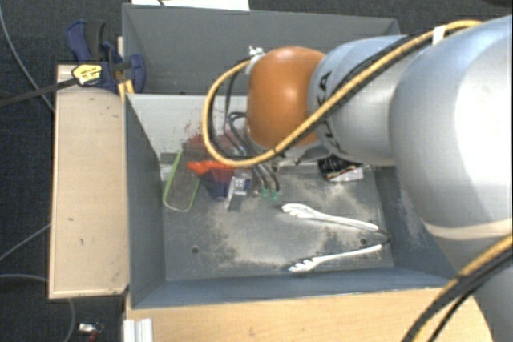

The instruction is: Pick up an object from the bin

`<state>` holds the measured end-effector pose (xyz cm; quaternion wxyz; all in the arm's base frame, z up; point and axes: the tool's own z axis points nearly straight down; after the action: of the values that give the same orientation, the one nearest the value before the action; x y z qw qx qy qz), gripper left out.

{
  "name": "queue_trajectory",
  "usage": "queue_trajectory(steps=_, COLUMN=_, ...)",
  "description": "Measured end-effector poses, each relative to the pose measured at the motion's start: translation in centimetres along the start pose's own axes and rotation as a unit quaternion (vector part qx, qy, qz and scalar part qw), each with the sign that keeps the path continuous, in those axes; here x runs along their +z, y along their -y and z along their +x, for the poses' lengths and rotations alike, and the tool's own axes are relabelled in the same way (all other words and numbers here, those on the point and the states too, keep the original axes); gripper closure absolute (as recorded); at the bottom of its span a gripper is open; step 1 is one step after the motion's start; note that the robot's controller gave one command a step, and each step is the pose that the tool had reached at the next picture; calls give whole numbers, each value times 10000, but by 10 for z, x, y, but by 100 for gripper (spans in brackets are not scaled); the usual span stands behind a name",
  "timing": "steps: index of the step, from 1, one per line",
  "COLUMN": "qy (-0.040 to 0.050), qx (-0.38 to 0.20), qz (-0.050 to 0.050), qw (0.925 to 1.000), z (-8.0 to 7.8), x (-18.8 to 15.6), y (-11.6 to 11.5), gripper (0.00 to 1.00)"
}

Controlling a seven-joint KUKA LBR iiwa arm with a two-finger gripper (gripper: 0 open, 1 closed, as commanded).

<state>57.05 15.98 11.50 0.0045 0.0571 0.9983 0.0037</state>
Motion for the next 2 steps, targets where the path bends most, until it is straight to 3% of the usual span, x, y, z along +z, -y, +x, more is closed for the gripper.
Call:
queue_trajectory(steps=1, qy=0, qx=0, qz=0, qw=10000, z=0, x=0, y=0, gripper=100)
queue_trajectory(steps=2, qy=13, qx=-599, qz=-4, qw=9982, z=-10, x=-99, y=-5, gripper=100)
